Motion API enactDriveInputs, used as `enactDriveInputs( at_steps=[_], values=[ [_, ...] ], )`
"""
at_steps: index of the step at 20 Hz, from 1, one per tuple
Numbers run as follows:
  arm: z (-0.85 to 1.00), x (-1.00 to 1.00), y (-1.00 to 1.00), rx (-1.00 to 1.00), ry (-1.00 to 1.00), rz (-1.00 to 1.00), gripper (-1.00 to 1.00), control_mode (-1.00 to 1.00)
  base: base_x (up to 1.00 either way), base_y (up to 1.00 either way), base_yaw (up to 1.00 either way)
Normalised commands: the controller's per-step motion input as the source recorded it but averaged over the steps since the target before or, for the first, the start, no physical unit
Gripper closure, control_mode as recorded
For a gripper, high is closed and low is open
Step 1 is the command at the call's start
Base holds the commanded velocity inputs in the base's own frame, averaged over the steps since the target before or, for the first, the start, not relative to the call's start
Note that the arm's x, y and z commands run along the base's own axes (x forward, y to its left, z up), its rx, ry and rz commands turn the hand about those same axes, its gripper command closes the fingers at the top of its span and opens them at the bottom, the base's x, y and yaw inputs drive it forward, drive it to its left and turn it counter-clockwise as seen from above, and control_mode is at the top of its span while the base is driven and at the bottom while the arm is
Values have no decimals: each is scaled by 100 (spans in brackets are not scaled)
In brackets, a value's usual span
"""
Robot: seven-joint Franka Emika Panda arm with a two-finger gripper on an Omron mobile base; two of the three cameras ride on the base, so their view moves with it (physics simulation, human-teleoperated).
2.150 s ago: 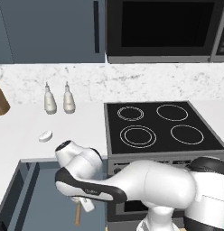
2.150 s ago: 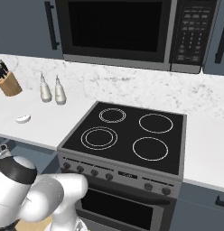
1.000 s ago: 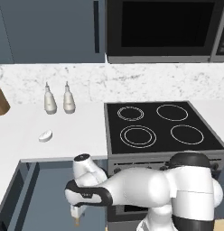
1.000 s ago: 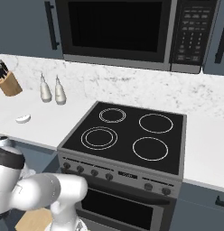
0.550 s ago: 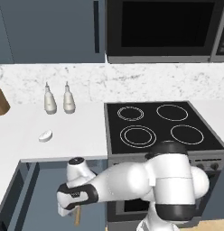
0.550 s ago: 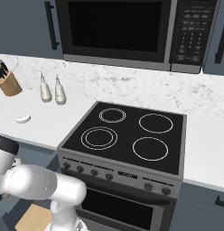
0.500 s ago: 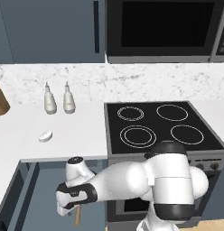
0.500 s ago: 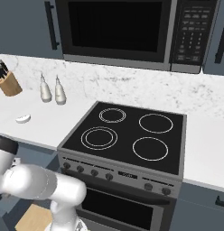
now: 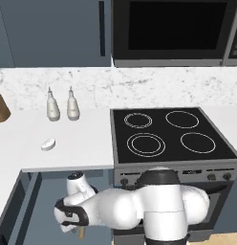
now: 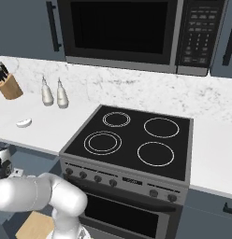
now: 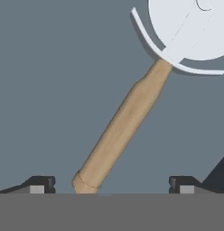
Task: Pick the pizza cutter from the drawer and place it on the counter.
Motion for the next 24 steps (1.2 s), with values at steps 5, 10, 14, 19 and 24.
enactDriveInputs(
  at_steps=[5,10,14,19,24],
  values=[
    [-11,1,0,0,0,-11,-100,-100,0,0,0],
    [-24,0,0,0,0,-11,-100,-100,0,0,0],
    [-33,0,0,0,0,-12,-100,-100,0,0,0],
    [-48,0,-2,-1,0,-14,100,-100,0,0,0],
    [-33,-7,-18,0,0,-16,100,-100,0,0,0]
  ],
)
